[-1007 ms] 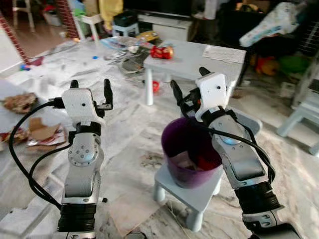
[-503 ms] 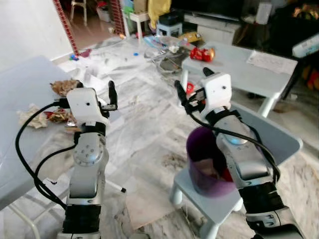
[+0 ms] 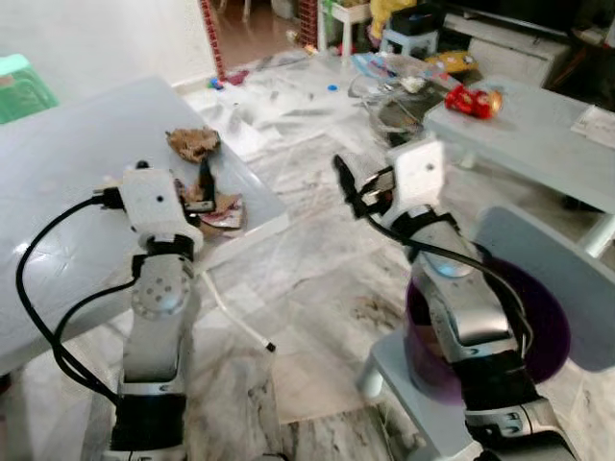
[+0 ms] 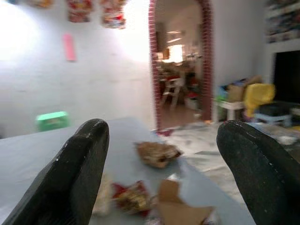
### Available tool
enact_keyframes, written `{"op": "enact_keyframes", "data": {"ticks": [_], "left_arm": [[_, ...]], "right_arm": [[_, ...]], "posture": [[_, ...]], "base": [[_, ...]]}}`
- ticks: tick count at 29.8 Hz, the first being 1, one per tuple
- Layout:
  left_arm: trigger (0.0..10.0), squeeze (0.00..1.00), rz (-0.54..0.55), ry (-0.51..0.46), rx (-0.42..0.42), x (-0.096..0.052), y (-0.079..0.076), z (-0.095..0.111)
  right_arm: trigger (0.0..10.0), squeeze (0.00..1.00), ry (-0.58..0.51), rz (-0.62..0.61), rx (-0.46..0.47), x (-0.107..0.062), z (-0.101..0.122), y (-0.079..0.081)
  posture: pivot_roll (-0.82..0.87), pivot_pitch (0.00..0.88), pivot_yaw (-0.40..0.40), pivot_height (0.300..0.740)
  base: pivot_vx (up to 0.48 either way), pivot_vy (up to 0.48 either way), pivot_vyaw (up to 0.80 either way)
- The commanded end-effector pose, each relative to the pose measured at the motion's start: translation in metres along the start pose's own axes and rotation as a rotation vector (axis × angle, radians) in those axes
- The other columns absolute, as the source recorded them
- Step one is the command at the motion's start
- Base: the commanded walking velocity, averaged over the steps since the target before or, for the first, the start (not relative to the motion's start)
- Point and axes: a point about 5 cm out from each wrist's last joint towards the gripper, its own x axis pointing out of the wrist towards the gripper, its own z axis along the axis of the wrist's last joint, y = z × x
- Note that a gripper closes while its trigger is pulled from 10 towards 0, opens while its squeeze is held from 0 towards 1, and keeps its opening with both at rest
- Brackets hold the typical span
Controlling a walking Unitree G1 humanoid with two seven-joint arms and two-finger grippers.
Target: Picking trash to rubbish bin
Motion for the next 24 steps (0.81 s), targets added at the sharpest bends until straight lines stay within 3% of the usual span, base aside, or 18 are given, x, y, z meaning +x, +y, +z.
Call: {"op": "enact_keyframes", "data": {"ticks": [1,20,24], "left_arm": [[10.0,0.0,0.001,-0.004,0.007,0.0006,-0.0014,0.0032],[10.0,0.0,0.054,0.022,0.016,-0.0021,0.0047,-0.0019],[10.0,0.0,0.054,0.029,0.026,-0.0032,0.0051,-0.0031]], "right_arm": [[10.0,0.0,-0.016,0.003,-0.001,0.0019,0.0047,-0.0024],[10.0,0.0,-0.044,0.024,0.021,0.0076,0.0079,0.0014],[10.0,0.0,-0.064,0.017,0.043,0.0077,0.0099,0.0025]], "posture": [[-0.03,0.043,0.021,0.74],[-0.01,0.037,0.018,0.74],[-0.01,0.034,0.018,0.74]], "base": [[0.0,0.0,0.8],[0.0,0.0,0.8],[0.0,0.0,0.0]]}}
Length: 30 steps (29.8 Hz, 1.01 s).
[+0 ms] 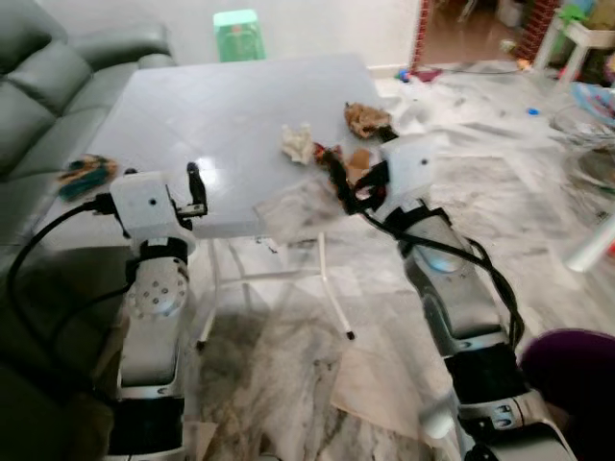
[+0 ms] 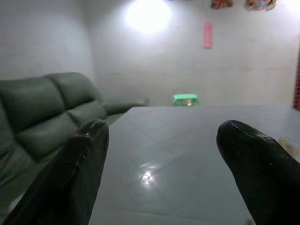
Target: Picking trash to rubbish bin
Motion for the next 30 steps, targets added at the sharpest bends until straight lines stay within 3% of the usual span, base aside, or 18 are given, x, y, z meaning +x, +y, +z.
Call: {"op": "enact_keyframes", "data": {"ticks": [1,5,9,15,23,30], "left_arm": [[10.0,0.0,-0.013,-0.006,0.002,0.0,-0.004,0.003],[10.0,0.0,-0.046,0.014,0.003,0.0,-0.008,-0.001],[10.0,0.0,-0.183,0.07,-0.042,-0.009,-0.024,-0.013],[10.0,0.0,-0.23,0.109,-0.048,-0.022,-0.027,-0.021],[10.0,0.0,-0.265,0.113,-0.054,-0.023,-0.027,-0.022],[10.0,0.0,-0.27,0.095,-0.074,-0.021,-0.028,-0.018]], "right_arm": [[10.0,0.0,-0.02,-0.017,0.001,0.0,0.004,-0.006],[10.0,0.0,-0.026,-0.028,-0.005,-0.001,0.005,-0.008],[10.0,0.0,0.002,-0.098,-0.063,-0.005,0.0,-0.019],[10.0,0.0,0.055,-0.143,-0.056,-0.014,-0.013,-0.029],[10.0,0.0,0.088,-0.088,-0.025,-0.016,-0.02,-0.018],[10.0,0.0,0.101,-0.05,-0.015,-0.018,-0.022,-0.012]], "posture": [[-0.01,0.034,0.019,0.74],[-0.02,0.035,0.02,0.74],[-0.01,0.041,0.02,0.74],[-0.01,0.051,0.027,0.74],[-0.01,0.057,0.03,0.74],[-0.02,0.063,0.026,0.74]], "base": [[0.0,0.0,0.0],[0.0,0.0,0.0],[0.0,0.0,0.0],[0.0,0.0,0.0],[0.0,0.0,0.0],[0.3,0.0,0.0]]}}
